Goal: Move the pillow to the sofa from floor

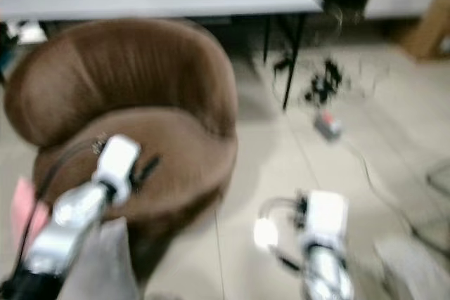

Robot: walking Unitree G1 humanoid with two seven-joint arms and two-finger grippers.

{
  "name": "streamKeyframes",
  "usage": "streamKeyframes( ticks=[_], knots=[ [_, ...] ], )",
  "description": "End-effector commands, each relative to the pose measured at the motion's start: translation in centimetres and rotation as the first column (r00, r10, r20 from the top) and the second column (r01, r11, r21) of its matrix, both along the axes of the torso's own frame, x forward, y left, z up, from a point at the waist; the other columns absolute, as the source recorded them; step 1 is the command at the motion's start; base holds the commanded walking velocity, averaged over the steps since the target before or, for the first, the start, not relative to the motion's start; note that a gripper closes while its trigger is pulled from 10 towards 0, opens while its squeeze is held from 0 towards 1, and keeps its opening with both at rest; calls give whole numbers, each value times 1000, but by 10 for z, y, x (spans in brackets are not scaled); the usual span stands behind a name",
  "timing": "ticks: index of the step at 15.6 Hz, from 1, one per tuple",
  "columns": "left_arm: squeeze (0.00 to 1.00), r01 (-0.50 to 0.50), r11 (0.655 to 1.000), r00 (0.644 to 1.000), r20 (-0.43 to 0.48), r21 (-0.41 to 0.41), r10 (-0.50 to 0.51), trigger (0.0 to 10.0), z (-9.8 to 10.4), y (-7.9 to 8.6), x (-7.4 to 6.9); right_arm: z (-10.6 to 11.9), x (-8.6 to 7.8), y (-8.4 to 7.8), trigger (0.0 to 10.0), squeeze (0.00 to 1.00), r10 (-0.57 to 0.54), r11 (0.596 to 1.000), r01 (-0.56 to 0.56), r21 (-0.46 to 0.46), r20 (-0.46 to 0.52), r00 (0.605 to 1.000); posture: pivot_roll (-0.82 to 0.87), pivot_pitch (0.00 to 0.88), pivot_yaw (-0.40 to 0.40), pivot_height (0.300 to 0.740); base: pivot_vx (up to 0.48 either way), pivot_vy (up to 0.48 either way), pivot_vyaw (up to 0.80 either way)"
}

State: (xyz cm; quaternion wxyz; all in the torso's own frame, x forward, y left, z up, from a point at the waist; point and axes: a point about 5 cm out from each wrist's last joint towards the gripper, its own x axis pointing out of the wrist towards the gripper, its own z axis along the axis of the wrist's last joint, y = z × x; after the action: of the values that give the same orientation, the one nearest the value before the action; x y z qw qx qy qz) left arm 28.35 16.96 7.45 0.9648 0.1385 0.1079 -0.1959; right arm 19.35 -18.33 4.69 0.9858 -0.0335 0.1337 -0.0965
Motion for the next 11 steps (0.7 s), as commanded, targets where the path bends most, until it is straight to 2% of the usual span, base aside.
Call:
streamKeyframes(
  ticks=[1,4,11],
  knots=[
    [0,-5,1000,1000,24,-13,5,10000,4,-4,2,0,-2,-9,10000,0,-15,1000,15,-17,-4,1000,27,8,3,740,0,0,800],
    [0,-34,999,999,35,-7,35,10000,5,0,4,2,2,-9,10000,0,-3,1000,3,-19,7,1000,29,7,-1,740,0,0,800],
    [0,-9,999,998,57,-46,11,10000,12,-1,4,4,7,-6,10000,0,25,1000,-25,-15,24,999,36,6,-5,740,0,0,800]
  ],
)
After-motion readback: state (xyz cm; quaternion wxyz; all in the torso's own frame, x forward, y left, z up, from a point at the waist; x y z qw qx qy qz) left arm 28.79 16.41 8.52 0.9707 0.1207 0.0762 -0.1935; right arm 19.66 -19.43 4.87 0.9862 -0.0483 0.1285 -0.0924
